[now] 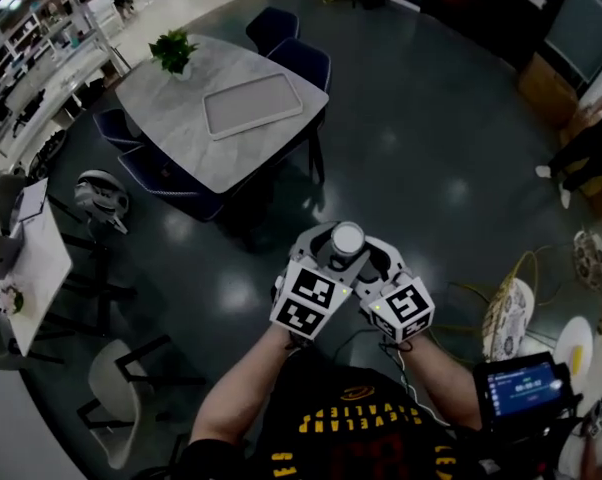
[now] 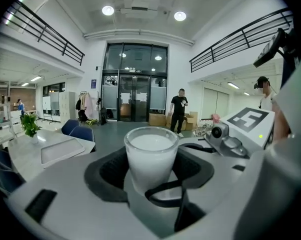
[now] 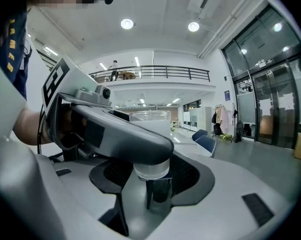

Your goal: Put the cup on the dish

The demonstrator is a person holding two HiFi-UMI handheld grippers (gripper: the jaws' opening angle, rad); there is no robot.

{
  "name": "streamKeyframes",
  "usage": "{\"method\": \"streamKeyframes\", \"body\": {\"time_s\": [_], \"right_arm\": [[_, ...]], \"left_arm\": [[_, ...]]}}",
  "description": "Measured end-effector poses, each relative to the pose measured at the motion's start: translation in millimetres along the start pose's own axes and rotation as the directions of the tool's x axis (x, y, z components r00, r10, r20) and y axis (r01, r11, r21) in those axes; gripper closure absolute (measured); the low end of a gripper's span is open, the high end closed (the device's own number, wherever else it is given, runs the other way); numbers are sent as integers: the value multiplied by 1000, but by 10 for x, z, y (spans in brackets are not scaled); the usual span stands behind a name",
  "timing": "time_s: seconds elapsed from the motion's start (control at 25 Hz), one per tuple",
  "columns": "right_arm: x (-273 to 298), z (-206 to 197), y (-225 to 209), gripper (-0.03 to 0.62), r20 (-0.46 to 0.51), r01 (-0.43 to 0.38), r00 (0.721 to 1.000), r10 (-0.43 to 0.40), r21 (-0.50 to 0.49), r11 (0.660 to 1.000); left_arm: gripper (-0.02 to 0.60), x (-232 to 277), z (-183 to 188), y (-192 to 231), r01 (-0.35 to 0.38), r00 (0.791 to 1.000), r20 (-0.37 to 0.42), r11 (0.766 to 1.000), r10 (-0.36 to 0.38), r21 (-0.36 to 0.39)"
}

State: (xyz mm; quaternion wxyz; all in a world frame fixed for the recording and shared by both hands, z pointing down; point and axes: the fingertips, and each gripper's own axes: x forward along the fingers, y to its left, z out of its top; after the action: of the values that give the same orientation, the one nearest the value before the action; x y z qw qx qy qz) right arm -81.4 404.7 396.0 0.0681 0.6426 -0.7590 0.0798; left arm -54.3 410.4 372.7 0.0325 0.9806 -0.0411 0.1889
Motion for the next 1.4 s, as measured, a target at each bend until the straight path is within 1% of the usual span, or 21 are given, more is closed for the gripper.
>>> {"method": "streamKeyframes", "body": {"time_s": [0.28,0.4,0.56,0.72,0.96,1.08,1.28,1.4], "right_arm": [[468,151,-144,359,-7,38,999,-38,-17,999],[614,172,-223,359,-15,38,999,-38,-13,999],[798,86,-343,359,-24,9,1000,-9,-2,1000],[1038,88,-512,359,-28,-30,999,30,2,1000],[1426,32,-912,359,-25,-133,991,133,-1,991],[1574,63,-1157,359,-32,-180,983,180,-13,984],[1795,175,-1700,359,-34,-258,966,257,-25,966],[1860,198,-1773,359,-25,-300,954,299,-37,953]], "left_arm": [[318,77,74,474,35,999,8,999,-35,4],[318,157,57,618,35,999,0,999,-35,-7],[318,284,39,817,16,1000,-15,1000,-17,-17],[318,457,20,1066,-28,999,-37,999,27,-26],[318,842,79,1505,-124,991,-50,991,121,-55],[318,1067,151,1683,-169,985,-56,983,165,-77],[318,1548,377,1973,-245,969,-68,964,239,-104],[318,1617,406,2050,-282,959,-69,952,275,-117]]}}
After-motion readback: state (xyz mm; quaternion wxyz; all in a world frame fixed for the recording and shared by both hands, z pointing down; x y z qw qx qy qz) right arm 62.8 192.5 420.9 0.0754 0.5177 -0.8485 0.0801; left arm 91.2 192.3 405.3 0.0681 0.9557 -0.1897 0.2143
